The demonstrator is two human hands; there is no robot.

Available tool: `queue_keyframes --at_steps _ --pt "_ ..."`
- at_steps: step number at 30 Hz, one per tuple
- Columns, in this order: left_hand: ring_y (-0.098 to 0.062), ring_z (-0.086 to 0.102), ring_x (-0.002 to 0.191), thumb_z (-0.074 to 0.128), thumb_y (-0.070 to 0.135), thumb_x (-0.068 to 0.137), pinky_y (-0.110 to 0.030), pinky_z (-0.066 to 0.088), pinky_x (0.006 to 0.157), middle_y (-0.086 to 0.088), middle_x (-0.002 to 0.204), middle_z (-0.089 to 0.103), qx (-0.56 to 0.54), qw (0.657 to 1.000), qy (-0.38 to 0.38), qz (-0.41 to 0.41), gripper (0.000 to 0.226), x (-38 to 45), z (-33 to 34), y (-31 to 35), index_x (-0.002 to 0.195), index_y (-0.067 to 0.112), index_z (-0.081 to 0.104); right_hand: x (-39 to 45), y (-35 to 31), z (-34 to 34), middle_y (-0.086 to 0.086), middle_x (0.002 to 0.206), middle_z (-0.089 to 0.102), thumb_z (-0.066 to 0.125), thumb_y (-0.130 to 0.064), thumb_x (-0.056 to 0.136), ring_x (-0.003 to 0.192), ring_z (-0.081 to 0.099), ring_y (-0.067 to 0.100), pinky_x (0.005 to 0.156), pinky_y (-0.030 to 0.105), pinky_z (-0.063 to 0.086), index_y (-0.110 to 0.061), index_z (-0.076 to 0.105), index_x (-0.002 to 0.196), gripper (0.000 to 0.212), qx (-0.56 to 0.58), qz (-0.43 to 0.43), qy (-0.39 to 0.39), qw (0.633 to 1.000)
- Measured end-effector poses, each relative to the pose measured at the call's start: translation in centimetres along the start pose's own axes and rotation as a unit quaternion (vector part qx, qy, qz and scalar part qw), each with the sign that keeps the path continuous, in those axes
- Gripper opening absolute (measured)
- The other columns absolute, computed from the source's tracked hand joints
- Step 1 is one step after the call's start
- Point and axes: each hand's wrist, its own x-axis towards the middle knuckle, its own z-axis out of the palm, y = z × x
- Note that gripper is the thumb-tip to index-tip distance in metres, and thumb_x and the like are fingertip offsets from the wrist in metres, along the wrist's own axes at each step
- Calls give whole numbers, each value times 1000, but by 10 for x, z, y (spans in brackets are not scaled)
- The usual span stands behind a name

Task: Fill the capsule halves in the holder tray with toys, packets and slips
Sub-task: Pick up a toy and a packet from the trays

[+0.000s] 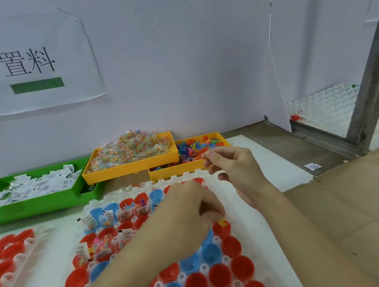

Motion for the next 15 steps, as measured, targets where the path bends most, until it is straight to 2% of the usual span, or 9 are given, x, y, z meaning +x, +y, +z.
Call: queue_keyframes --at_steps 3,7,10,13,15 --pt "-2 64 81 67 16 93 -8 50 72 11 92 70 24 999 -28 -12 17 2 13 4 108 23 73 0 3 2 -7 74 73 61 -19 98 65 64 5 61 21 48 -23 76 86 19 -31 -6 -1 1000" --pt "-5 63 79 69 15 91 -12 51 75 7 91 70 41 998 -47 -24 9 2 21 6 98 19 72 -1 4 6 -8 72 73 61 -15 98 63 64 0 55 10 46 -22 76 86 20 -32 -25 -15 999" --pt "-9 64 90 65 13 93 -16 52 85 4 102 70 71 996 -54 -15 15 2 27 9 103 18 74 -2 5 8 -7 71 73 60 -13 98 63 64 -1 54 9 46 -21 75 86 21 -31 -32 -28 999" --pt "-9 60 94 63 12 94 -12 45 83 7 108 65 85 996 -41 -2 21 4 28 10 109 21 74 -1 8 10 -9 72 73 60 -14 99 66 66 -1 54 9 46 -21 76 87 21 -39 -35 -34 998" --pt "-11 56 101 64 15 95 -14 44 87 6 113 60 104 994 -30 -1 24 5 24 9 116 23 72 0 10 10 -10 73 74 60 -16 99 69 67 -2 55 8 47 -23 76 87 21 -45 -36 -34 998"
